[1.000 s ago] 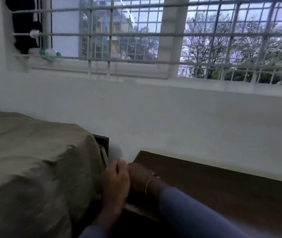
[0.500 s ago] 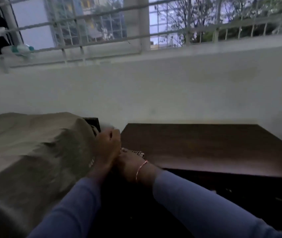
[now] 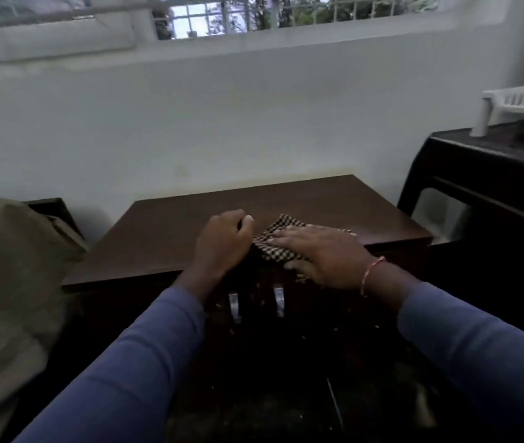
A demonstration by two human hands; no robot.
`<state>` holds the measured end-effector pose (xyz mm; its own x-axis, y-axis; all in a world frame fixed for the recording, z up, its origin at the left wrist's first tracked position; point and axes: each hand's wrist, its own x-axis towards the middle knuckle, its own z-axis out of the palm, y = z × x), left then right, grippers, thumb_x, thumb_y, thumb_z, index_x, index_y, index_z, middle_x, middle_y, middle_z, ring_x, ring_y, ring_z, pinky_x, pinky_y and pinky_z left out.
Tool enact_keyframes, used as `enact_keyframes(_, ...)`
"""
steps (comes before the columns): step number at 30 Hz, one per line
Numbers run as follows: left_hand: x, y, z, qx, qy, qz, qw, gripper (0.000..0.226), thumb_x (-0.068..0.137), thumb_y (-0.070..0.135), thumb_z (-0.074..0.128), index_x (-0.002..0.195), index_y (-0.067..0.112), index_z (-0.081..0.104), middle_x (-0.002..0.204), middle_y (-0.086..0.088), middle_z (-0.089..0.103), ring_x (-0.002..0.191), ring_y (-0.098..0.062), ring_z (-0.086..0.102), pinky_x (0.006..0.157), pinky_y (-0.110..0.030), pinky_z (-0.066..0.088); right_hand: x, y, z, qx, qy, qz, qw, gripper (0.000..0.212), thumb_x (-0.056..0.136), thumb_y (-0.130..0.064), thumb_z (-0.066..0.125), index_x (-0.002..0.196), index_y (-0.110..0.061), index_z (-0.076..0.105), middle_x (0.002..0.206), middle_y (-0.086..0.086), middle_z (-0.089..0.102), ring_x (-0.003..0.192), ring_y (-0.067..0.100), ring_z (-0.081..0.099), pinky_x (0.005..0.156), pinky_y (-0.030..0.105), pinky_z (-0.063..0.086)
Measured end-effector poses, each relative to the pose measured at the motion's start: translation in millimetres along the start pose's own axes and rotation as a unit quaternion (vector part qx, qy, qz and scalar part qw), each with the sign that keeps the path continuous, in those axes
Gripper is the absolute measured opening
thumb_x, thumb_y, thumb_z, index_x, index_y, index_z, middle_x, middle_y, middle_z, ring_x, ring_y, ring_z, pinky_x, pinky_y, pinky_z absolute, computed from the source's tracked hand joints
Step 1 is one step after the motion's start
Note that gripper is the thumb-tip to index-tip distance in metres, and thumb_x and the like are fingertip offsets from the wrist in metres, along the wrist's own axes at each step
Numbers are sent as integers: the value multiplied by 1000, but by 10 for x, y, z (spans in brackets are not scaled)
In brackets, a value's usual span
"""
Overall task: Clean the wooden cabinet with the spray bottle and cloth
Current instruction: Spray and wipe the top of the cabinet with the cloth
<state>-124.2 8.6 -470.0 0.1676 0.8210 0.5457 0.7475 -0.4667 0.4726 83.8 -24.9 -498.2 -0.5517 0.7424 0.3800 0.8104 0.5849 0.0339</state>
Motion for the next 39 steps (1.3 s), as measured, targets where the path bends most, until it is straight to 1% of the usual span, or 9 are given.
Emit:
enact_keyframes(8,158,191,390,48,-80,62,994,39,94,36,47,61,17,40,62,3,50,71,-29,57,59,-31,35,-752,666,-344,6,0,204,979,48,95,-48,49,141,-34,45,148,-7,45,138,16,40,110,29,27)
enact_keyframes(13,333,272,569,92,-134,88,983,37,93,36,45,61,16,44,68,1,51,75,-29,57,62,-30,35,-746,987,-406,120,-30,330,936,53,98,-44,45,148,-28,37,157,5,29,146,21,24,115,30,16)
enact_keyframes(16,348,291,634,132,-124,98,979,33,92,39,44,69,16,51,73,0,59,76,-28,59,63,-30,40,-462,1279,-373,134,-97,351,922,53,101,-39,42,150,-20,31,159,5,25,147,23,20,117,30,13)
enact_keyframes(21,284,273,673,148,-91,115,978,33,92,40,42,78,15,58,71,-2,61,69,-24,58,61,-30,43,367,1829,-120,98,-145,367,914,52,103,-35,38,149,-12,31,153,16,33,138,30,35,112,30,27)
enact_keyframes(27,281,280,670,155,-89,115,977,39,91,44,35,72,14,52,67,-2,55,66,-24,56,63,-33,49,1129,2298,122,64,-133,399,905,50,103,-36,33,144,-8,39,148,20,41,133,33,42,106,33,33)
enact_keyframes(30,288,285,664,163,-87,108,977,37,91,42,37,72,14,51,68,-2,55,69,-26,57,65,-33,48,1195,2360,164,72,-120,411,901,49,103,-34,34,144,-8,40,149,18,40,134,32,41,105,31,32)
enact_keyframes(33,287,318,661,166,-83,106,977,37,91,40,39,70,12,50,66,-2,52,69,-28,56,62,-32,44,1048,2253,88,71,-106,404,906,46,102,-29,37,143,-11,42,141,18,49,119,29,53,91,25,38)
enact_keyframes(36,264,346,631,166,-87,97,977,36,91,40,40,73,12,51,67,-1,49,72,-29,57,63,-32,43,720,2064,-10,59,-99,401,909,48,101,-32,36,146,-13,38,144,19,47,124,32,51,98,30,39)
enact_keyframes(39,230,360,604,156,-88,90,980,34,91,41,42,76,14,54,76,-5,56,80,-32,61,67,-33,44,282,1806,-116,51,-96,397,911,43,100,-32,38,138,-13,47,136,18,55,118,33,55,95,31,42)
